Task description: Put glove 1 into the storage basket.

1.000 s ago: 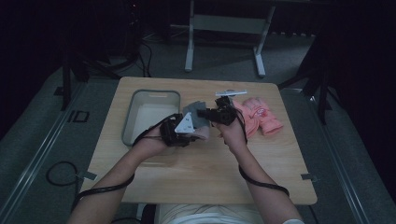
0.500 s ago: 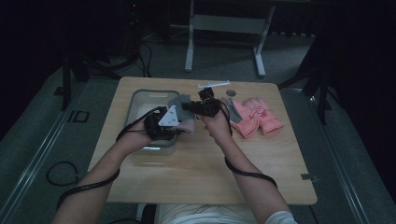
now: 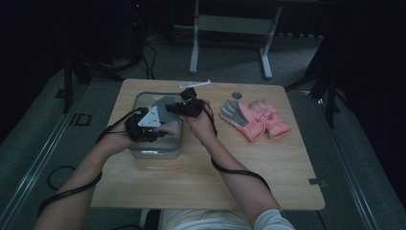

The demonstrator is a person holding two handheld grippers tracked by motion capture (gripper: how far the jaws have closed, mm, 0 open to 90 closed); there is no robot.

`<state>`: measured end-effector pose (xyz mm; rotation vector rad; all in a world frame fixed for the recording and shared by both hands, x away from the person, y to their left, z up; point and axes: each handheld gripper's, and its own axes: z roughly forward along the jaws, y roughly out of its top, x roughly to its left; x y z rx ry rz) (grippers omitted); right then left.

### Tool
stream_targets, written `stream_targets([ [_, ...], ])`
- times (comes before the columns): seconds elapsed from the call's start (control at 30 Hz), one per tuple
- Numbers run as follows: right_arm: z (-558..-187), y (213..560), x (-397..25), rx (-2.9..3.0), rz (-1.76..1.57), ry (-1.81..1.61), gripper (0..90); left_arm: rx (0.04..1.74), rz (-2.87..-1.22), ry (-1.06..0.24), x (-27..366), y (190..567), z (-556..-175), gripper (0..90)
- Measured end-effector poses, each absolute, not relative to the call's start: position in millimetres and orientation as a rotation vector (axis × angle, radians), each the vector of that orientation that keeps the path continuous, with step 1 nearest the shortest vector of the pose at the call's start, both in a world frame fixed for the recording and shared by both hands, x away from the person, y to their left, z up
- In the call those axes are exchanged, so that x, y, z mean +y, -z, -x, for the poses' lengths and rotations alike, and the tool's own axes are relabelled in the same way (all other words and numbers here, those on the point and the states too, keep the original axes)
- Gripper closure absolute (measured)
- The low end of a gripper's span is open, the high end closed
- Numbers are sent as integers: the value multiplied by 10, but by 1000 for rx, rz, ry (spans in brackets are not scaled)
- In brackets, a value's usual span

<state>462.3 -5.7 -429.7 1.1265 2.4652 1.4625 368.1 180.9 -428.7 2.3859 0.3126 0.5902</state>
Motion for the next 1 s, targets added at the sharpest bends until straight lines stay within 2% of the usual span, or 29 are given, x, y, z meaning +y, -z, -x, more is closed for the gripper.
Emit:
stream_targets([
  [0.2,-4676,4393,165,2480,-1114,-1470,746,325,-2408,-594,1977,4363,-3712,666],
  [0.47,-4825,4599,244,2505,-1150,-1409,745,328,-2421,-561,2015,4623,-3897,664],
  [1.0,-5068,4906,276,2552,-1223,-1259,729,280,-2614,-536,1780,4946,-4221,654],
])
